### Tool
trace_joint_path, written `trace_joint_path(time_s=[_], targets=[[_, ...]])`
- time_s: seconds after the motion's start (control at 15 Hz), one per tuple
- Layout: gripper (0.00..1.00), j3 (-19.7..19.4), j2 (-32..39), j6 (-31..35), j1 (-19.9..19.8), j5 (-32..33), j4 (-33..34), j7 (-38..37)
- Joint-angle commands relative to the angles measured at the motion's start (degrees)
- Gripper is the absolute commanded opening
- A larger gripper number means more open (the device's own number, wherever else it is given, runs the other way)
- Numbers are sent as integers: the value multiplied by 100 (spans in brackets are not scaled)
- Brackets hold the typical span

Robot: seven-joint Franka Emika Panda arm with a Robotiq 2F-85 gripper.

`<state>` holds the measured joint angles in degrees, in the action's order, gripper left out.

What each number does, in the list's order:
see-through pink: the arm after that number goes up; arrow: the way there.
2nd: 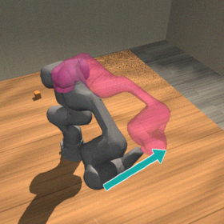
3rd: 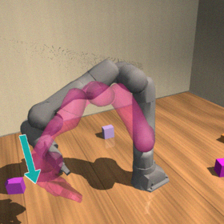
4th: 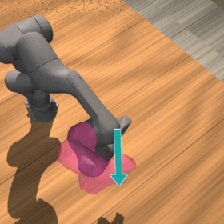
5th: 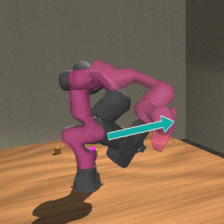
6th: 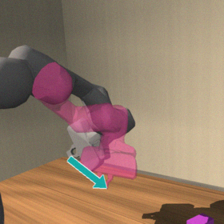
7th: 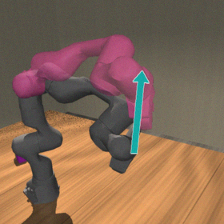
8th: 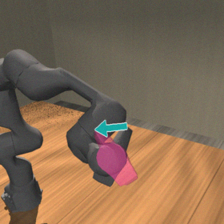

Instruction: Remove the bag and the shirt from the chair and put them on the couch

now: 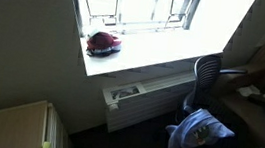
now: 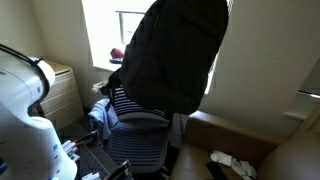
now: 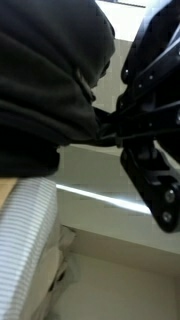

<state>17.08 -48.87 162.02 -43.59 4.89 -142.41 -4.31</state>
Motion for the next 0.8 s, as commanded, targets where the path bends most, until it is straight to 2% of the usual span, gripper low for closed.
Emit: trace_joint_path(time_s=[0.0,0.13,0.2,0.33,0.4,0.47,0.73], targets=[[1,-101,-94,-466,742,143,-921,-451],[1,-7,83,-568,1028,186,-1349,-845],[1,75,221,-462,1041,255,-1526,-1118],[1,374,425,-160,697,638,-1834,-1767],[1,617,343,-58,294,1000,-1991,-2158],[1,834,707,-69,-85,1290,-1645,-2469],[1,1622,854,306,-1650,2633,-1691,-3909]])
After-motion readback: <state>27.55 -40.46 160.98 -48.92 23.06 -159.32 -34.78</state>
